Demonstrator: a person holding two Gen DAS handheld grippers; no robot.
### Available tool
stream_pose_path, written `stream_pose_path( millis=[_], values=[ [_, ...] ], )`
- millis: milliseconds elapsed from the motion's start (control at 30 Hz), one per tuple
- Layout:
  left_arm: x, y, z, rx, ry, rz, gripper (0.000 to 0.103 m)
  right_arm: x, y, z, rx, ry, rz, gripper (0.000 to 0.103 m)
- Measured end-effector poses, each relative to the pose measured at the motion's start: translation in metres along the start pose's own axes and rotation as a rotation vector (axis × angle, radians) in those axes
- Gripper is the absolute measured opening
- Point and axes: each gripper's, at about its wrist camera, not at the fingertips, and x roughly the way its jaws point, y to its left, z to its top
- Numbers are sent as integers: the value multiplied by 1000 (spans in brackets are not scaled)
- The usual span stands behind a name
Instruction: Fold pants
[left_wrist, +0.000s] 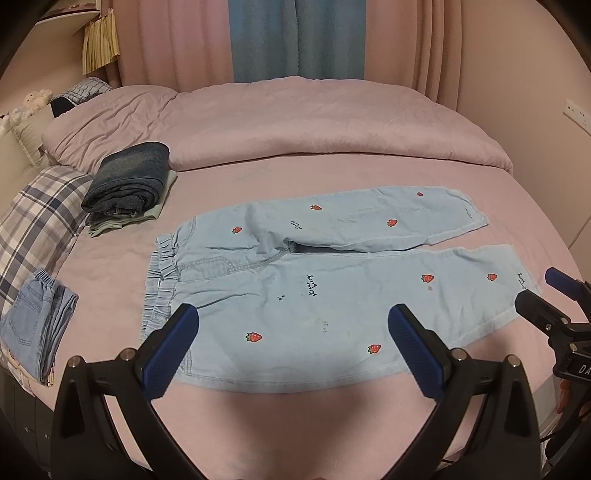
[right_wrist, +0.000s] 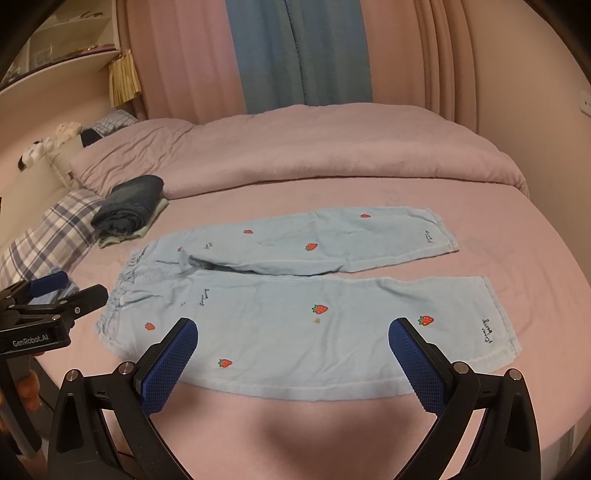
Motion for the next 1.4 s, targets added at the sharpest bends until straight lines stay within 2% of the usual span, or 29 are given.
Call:
stream_pose_path(
  millis=[1400],
  values=[
    [0,-9,0,19,4,-10,103,1,-1,-2,-4,0,-6,103]
  ],
)
